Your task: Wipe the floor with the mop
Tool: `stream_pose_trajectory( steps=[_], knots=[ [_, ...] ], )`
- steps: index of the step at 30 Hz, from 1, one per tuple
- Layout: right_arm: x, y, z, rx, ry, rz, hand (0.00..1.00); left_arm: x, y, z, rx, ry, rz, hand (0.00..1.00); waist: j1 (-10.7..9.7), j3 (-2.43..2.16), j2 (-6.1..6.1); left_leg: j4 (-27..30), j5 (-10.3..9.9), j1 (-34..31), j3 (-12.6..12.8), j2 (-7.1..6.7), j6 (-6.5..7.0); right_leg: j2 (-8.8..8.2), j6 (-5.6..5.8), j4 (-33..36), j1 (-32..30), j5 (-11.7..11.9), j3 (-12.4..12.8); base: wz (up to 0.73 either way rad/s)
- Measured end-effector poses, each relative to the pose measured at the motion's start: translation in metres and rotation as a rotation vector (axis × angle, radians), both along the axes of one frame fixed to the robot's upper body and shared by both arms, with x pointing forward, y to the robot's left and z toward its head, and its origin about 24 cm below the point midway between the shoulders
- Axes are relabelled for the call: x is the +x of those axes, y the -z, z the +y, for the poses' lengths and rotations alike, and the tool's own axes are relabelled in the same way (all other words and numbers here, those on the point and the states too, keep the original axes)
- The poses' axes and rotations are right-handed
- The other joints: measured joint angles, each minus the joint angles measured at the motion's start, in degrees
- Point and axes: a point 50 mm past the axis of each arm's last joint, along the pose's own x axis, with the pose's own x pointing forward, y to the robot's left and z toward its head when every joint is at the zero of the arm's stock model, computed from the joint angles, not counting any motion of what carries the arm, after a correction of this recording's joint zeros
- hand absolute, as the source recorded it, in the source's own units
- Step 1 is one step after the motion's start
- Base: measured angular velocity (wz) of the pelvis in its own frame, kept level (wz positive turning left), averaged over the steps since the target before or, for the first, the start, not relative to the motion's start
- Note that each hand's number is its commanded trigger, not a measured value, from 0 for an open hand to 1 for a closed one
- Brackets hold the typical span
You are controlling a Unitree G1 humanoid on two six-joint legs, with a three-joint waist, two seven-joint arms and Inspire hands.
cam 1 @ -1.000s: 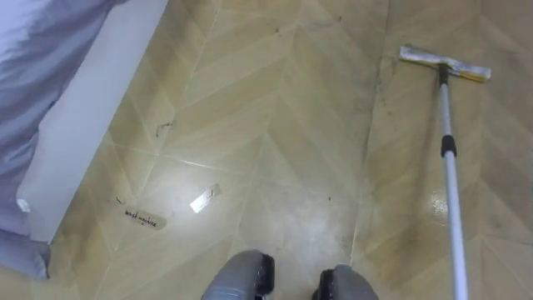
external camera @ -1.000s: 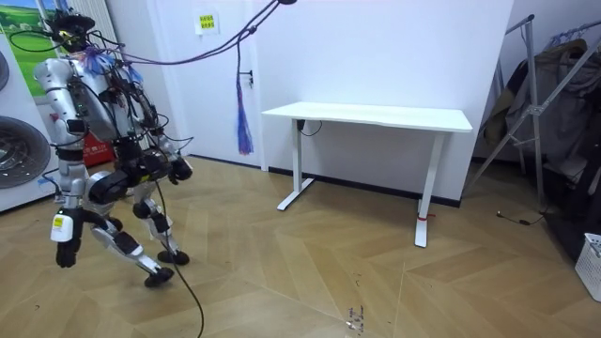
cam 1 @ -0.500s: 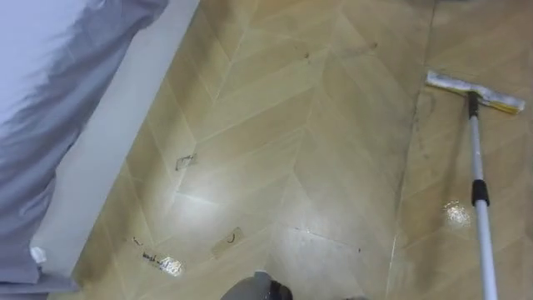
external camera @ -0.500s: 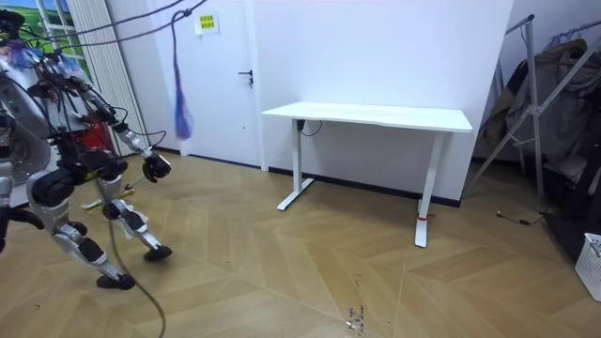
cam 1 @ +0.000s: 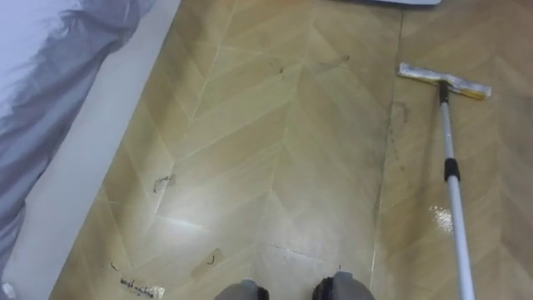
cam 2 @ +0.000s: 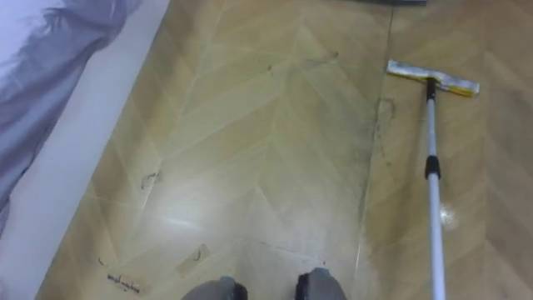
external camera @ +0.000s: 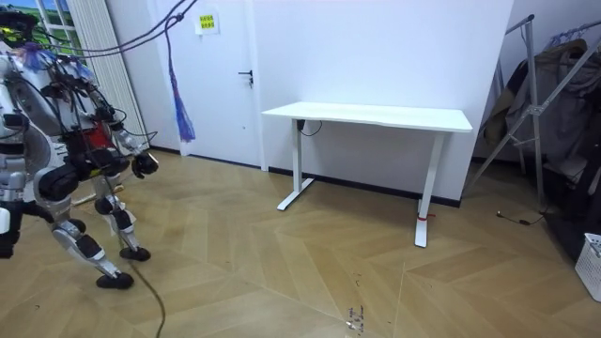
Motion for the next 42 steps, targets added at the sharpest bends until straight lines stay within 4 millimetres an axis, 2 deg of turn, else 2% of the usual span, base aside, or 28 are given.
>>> stream_pose_trajectory(
  steps=[1, 3, 5, 7, 8, 9, 10, 11, 13, 14, 15, 16, 17, 19, 21, 25, 28, 33, 42],
  knots=[
    [0.019, -0.007, 0.001, 0.003, -0.021, -0.066, 1.00, 0.002, -0.001, 0.002, 0.005, 0.005, -0.009, 0.00, -0.1, -0.04, -0.09, -0.5, 0.0, 0.0, -0.1, 0.00, -0.09, 0.50, -0.09, -0.4, 0.0, 0.2, -0.1, 0.23],
    [0.040, -0.017, 0.002, 0.015, -0.019, -0.119, 1.00, 0.004, -0.002, 0.002, 0.007, 0.009, -0.018, 0.00, 0.4, -0.18, -0.39, -3.0, -0.6, 0.5, -0.8, -0.04, -1.08, 1.02, 0.09, -2.1, 0.1, 1.6, -0.8, 0.17],
    [0.044, -0.019, 0.002, 0.024, -0.019, -0.124, 1.00, 0.006, -0.002, 0.002, 0.005, 0.011, -0.018, 0.00, 1.1, -0.25, -0.43, -7.3, -0.6, 1.3, -1.9, 0.03, -1.09, 1.43, -0.17, -5.4, 0.7, 3.6, -1.6, 0.09],
    [0.034, -0.014, 0.002, 0.037, -0.027, -0.099, 1.00, 0.005, -0.002, 0.002, 0.011, 0.016, -0.010, 0.00, 1.4, -0.28, -0.28, -11.6, -0.6, 2.9, -1.9, 0.32, -1.05, 1.62, -0.11, -8.6, 1.8, 5.3, -2.3, 0.09],
    [0.023, -0.009, 0.001, 0.044, -0.038, -0.077, 1.00, 0.002, -0.001, 0.002, 0.012, 0.012, 0.003, 0.00, 1.5, -0.24, -0.01, -13.6, 0.0, 4.1, -1.9, 0.46, -0.65, 1.81, -0.03, -10.8, 3.1, 6.4, -2.5, 0.00],
    [0.006, -0.003, -0.001, 0.034, -0.057, -0.034, 1.00, -0.002, 0.001, 0.001, 0.014, 0.011, 0.025, 0.00, 1.5, -0.28, 0.78, -15.5, 0.6, 6.1, -2.0, 0.79, -0.41, 1.99, 0.03, -13.2, 5.4, 7.3, -3.1, 0.00],
    [-0.014, 0.004, -0.004, 0.020, -0.073, 0.030, 1.00, -0.006, 0.002, 0.000, 0.011, 0.003, 0.048, 0.00, 1.3, -0.33, 1.48, -17.8, 1.2, 8.7, -2.0, 0.79, -0.22, 1.81, 0.07, -15.5, 8.2, 7.8, -3.8, 0.00],
    [-0.025, 0.007, -0.005, 0.012, -0.082, 0.068, 1.00, -0.008, 0.003, 0.000, 0.011, 0.001, 0.058, 0.00, 1.2, -0.36, 1.86, -19.1, 1.5, 10.0, -2.0, 0.81, -0.11, 1.77, 0.20, -16.7, 9.6, 8.1, -3.8, 0.05],
    [-0.070, 0.016, -0.009, -0.029, -0.126, 0.228, 1.00, -0.012, 0.004, 0.000, 0.015, 0.005, 0.076, 0.00, -0.4, -0.77, 2.77, -25.2, 3.5, 14.8, -2.3, 0.11, 0.35, 0.81, 0.92, -21.1, 14.2, 9.1, -3.7, 0.13],
    [-0.081, 0.018, -0.008, -0.035, -0.133, 0.261, 1.00, -0.014, 0.005, 0.001, 0.021, 0.014, 0.085, 0.00, -0.6, -0.86, 2.78, -26.7, 4.1, 15.9, -2.2, -0.13, 0.37, 0.74, 1.02, -22.0, 15.0, 9.4, -3.4, 0.00],
    [-0.102, 0.021, -0.007, -0.040, -0.151, 0.323, 1.00, -0.018, 0.005, 0.001, 0.027, 0.025, 0.102, 0.00, -0.9, -1.07, 2.83, -29.2, 4.9, 18.1, -1.9, -0.18, 0.31, 0.84, 1.03, -24.0, 16.8, 10.0, -3.2, -0.17],
    [-0.117, 0.024, -0.003, -0.036, -0.172, 0.372, 1.00, -0.023, 0.006, 0.001, 0.030, 0.026, 0.124, 0.00, -1.6, -1.44, 3.24, -31.3, 5.3, 20.3, -1.8, -0.15, 0.17, 1.21, 1.08, -25.7, 18.7, 10.4, -2.9, -0.19],
    [-0.124, 0.026, 0.000, -0.031, -0.177, 0.389, 1.00, -0.026, 0.007, 0.001, 0.034, 0.030, 0.135, 0.00, -2.2, -1.55, 3.31, -32.5, 5.6, 21.6, -1.6, -0.12, 0.14, 1.32, 1.10, -26.4, 19.7, 10.4, -2.8, -0.19],
    [-0.142, 0.034, 0.016, 0.012, -0.197, 0.432, 1.00, -0.033, 0.007, 0.003, 0.038, 0.014, 0.150, 0.00, -4.3, -1.73, 2.90, -37.6, 6.8, 27.1, -1.2, -0.12, -0.15, 1.66, 1.07, -29.4, 24.2, 10.6, -2.6, -0.09],
    [-0.149, 0.039, 0.030, 0.052, -0.201, 0.444, 1.00, -0.035, 0.007, 0.005, 0.042, -0.003, 0.149, 0.00, -5.2, -1.80, 1.97, -41.3, 7.8, 31.0, -1.0, -0.18, -0.46, 1.98, 1.01, -30.9, 26.9, 10.5, -2.2, -0.07],
    [-0.161, 0.044, 0.043, 0.103, -0.201, 0.472, 1.00, -0.041, 0.008, 0.001, 0.032, -0.011, 0.160, 0.00, -5.7, -1.90, 1.06, -47.2, 9.1, 38.7, -0.1, 0.01, -0.89, 2.98, 0.82, -34.5, 32.8, 10.5, -2.0, -0.10],
    [-0.164, 0.047, 0.053, 0.137, -0.204, 0.475, 1.00, -0.047, 0.008, 0.001, 0.039, -0.018, 0.176, 0.00, -6.6, -1.86, -0.46, -48.5, 9.9, 41.3, 0.1, 0.09, -1.14, 3.14, 0.76, -36.0, 35.3, 10.5, -2.1, 0.03],
    [-0.170, 0.050, 0.066, 0.190, -0.205, 0.507, 1.00, -0.057, 0.007, 0.005, 0.046, -0.080, 0.206, 0.00, -6.5, -1.70, -1.71, -50.8, 9.9, 46.2, 0.4, 0.73, -1.15, 4.07, 0.78, -38.6, 40.4, 10.5, -1.5, -0.03],
    [-0.170, 0.052, 0.072, 0.268, -0.151, 0.487, 1.00, -0.062, 0.006, 0.013, 0.069, -0.125, 0.222, 0.00, -6.7, -1.71, -2.08, -51.3, 9.9, 48.3, 0.4, 0.72, -1.15, 4.28, 1.04, -39.2, 42.2, 10.6, -1.0, -0.03]
  ],
)
